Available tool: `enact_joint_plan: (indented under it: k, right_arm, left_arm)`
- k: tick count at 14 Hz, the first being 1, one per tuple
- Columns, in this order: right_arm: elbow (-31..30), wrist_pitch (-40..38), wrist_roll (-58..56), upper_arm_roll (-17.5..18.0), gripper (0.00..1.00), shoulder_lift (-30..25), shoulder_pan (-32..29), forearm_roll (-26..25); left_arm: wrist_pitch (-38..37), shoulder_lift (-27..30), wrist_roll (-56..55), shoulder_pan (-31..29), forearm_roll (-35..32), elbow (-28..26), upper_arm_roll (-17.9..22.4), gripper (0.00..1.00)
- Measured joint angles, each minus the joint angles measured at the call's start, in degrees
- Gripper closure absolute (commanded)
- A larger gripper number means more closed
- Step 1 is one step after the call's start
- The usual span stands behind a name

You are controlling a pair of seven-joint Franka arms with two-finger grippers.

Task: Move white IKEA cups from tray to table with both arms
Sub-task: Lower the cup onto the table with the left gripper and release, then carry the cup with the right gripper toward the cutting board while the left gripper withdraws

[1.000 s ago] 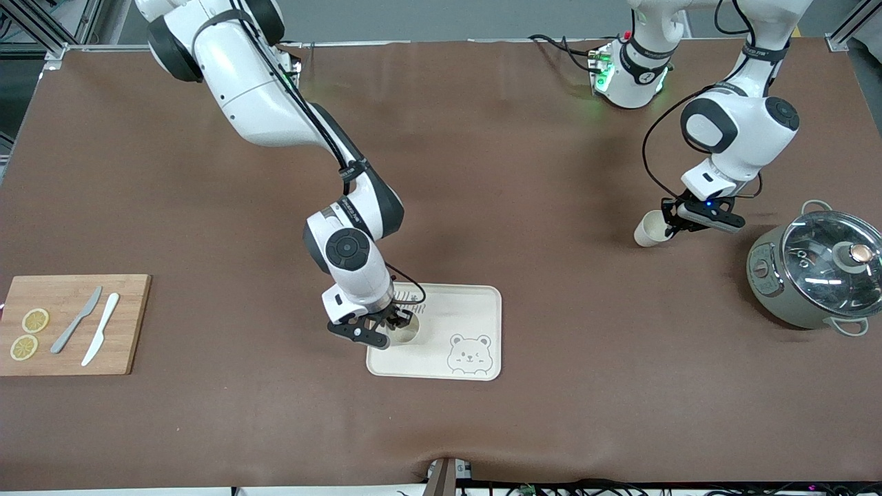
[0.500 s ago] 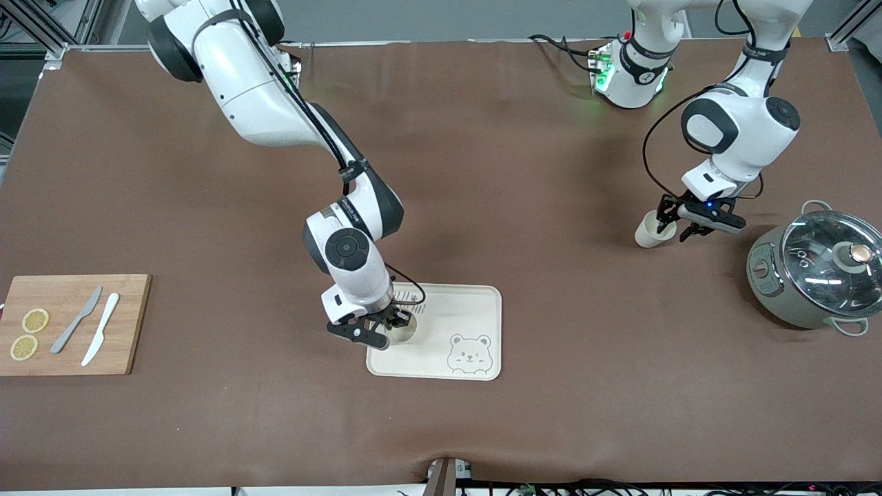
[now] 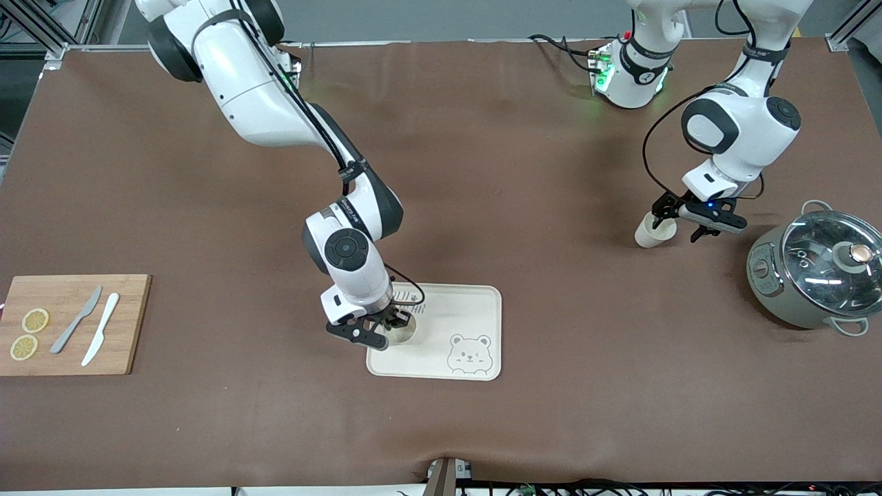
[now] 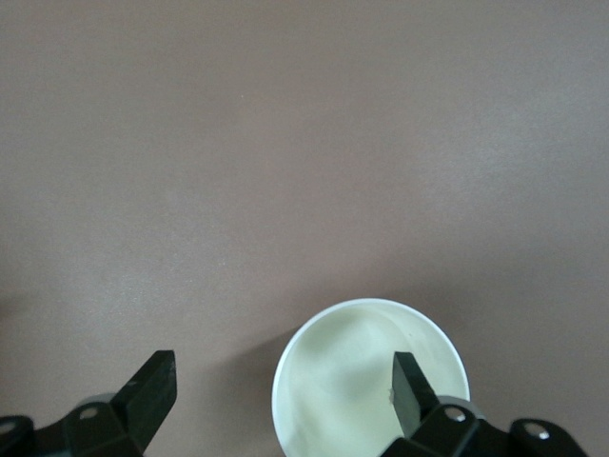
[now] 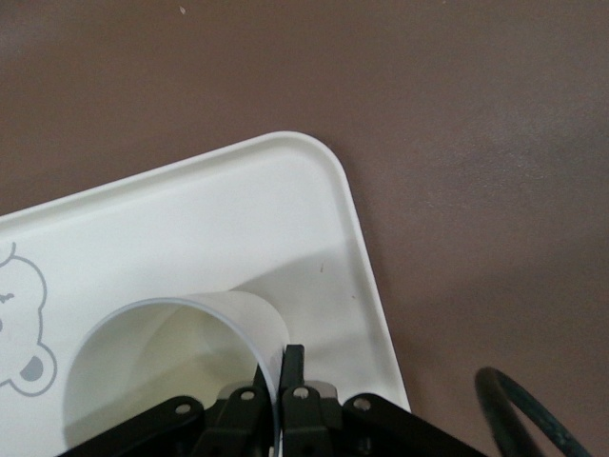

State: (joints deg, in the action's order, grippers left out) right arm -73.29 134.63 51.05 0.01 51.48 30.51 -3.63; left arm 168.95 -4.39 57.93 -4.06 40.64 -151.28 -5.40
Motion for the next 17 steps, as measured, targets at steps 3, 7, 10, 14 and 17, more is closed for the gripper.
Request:
enact_joint_plan:
  k: [3, 7, 10, 14, 17]
  right_arm:
    - [0.38, -0.01, 0.00, -0.13, 1.00, -0.02, -0.02, 0.00]
    - [1.87, -1.56, 0.00, -0.27, 1.00, -0.85, -0.19, 0.00]
    - [2.31, -6.14, -0.78, -0.39, 1.00, -3.12, -0.85, 0.00]
    - [2.40, -12.90, -3.45, -0.43, 1.00, -7.72, -2.60, 0.04]
    - [2.37, -15.93, -6.74, -0.41, 1.00, -9.52, -3.67, 0.05]
  left_arm:
    - [0.07, 0.05, 0.00, -1.49, 0.06, 0.82, 0.03, 0.00]
    - [-2.87, 0.02, -0.83, -2.64, 0.07, 4.48, 0.03, 0.00]
    - [-5.91, -1.26, -2.27, -3.08, 0.07, 9.00, 0.04, 0.00]
    - [-9.75, -3.65, -5.68, -3.22, 0.06, 14.61, 0.22, 0.00]
    - [-13.10, -4.19, -13.04, -3.24, -5.87, 18.48, 0.23, 0.00]
